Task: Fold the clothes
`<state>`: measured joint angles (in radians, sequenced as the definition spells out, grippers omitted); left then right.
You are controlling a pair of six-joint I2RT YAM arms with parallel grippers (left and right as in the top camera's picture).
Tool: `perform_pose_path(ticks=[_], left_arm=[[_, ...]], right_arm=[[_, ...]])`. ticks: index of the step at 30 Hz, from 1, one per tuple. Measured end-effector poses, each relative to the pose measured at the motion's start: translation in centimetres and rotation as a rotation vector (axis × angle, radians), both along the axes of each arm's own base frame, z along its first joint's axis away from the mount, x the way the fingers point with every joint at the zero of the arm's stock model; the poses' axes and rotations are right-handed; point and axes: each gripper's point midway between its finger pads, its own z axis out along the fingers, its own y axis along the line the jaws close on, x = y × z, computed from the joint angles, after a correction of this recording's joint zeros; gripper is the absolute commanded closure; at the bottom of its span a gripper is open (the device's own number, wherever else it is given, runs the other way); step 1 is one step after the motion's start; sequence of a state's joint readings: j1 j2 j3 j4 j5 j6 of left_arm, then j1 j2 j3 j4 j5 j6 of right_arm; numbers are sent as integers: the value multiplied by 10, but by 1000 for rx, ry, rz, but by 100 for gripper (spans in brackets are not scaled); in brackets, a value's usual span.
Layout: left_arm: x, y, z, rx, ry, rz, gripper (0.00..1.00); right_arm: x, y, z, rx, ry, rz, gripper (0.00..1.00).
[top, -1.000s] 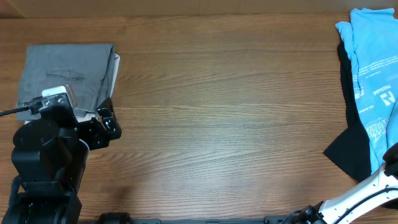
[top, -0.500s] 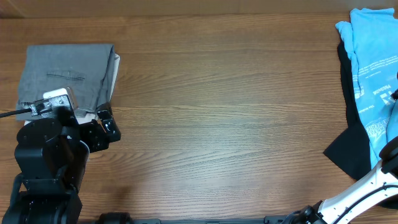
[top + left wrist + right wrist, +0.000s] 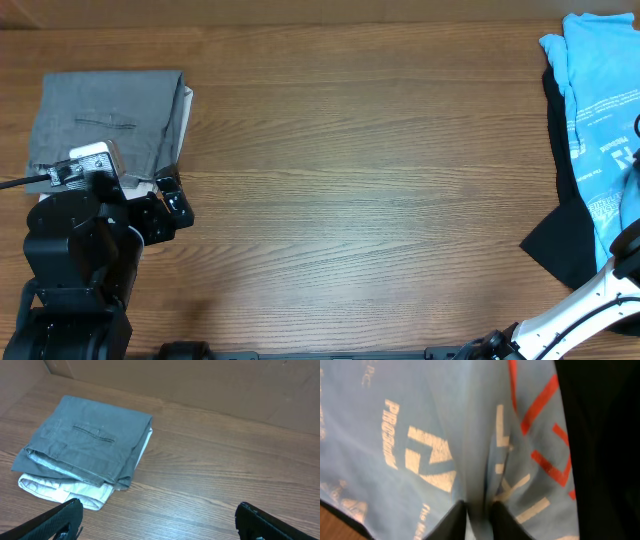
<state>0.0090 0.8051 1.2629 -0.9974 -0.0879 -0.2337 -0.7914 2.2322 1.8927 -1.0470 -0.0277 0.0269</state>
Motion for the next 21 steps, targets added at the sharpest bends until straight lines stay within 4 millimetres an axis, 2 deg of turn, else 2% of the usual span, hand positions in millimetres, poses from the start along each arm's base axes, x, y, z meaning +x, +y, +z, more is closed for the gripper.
perform_pose_path(ticks=[7, 8, 9, 11, 13, 14, 16, 17, 18, 21], left_arm=[[0, 0, 0, 0, 0, 0, 0], [0, 0, 0, 0, 0, 0, 0], [0, 0, 0, 0, 0, 0, 0], [0, 0, 0, 0, 1, 0, 0], [0, 0, 0, 0, 1, 0, 0], [0, 0, 0, 0, 1, 0, 0], [0, 0, 0, 0, 1, 0, 0], [0, 0, 0, 0, 1, 0, 0], [0, 0, 0, 0, 1, 0, 0], [0, 0, 0, 0, 2, 0, 0]], right_arm=[[-2, 6, -1, 28, 3, 3, 96], [-2, 6, -1, 28, 4, 1, 76], [-2, 6, -1, 29, 5, -5, 70], [-3, 5, -1, 24, 10, -5, 69], [-3, 5, -1, 23, 10, -5, 61], [-3, 5, -1, 23, 11, -8, 60], [-3, 4, -1, 19, 10, -5, 71], [-3, 4, -1, 17, 10, -1, 89], [-3, 3, -1, 17, 10, -4, 95], [-4, 3, -1, 15, 15, -10, 96]])
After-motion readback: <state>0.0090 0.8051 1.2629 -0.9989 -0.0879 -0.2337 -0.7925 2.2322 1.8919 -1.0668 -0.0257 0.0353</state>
